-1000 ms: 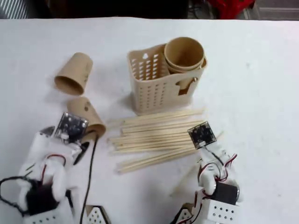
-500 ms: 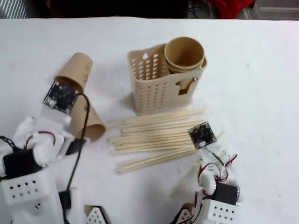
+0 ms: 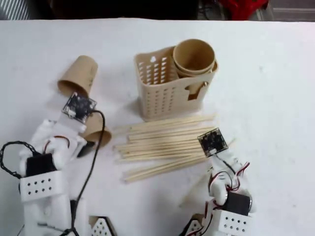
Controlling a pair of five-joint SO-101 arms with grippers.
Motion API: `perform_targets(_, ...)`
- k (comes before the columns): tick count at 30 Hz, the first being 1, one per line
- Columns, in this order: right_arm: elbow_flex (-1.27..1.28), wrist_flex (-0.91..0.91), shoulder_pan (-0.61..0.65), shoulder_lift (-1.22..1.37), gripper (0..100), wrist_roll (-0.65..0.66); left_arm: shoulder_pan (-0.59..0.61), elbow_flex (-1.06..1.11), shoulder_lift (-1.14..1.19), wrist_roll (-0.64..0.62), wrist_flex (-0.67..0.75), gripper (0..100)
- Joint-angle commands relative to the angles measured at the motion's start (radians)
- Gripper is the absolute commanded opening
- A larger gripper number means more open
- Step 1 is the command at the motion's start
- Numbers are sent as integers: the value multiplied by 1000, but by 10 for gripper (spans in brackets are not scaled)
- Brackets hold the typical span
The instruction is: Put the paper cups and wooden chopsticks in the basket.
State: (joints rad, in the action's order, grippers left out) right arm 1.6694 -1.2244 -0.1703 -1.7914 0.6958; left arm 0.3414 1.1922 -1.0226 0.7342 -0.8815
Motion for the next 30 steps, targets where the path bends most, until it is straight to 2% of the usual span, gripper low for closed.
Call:
perform_targets(1, 9, -2, -5, -8, 18, 12, 10, 52, 5, 2, 132, 377)
perform_targets(10, 9, -2, -5, -8, 18, 12, 116, 74, 5, 0, 238, 376)
perform_targets(16, 9, -4, -5, -8, 18, 12, 114, 68, 5, -12, 242, 376)
perform_targets(21, 9, -4, -5, -8, 18, 12, 131, 74, 5, -40, 322, 376)
perform_targets(26, 9, -4, -5, -8, 18, 12, 110, 86, 5, -41, 334, 376)
perform_targets(30, 9, -4, -5, -8, 18, 12, 104, 153, 5, -77, 450, 376)
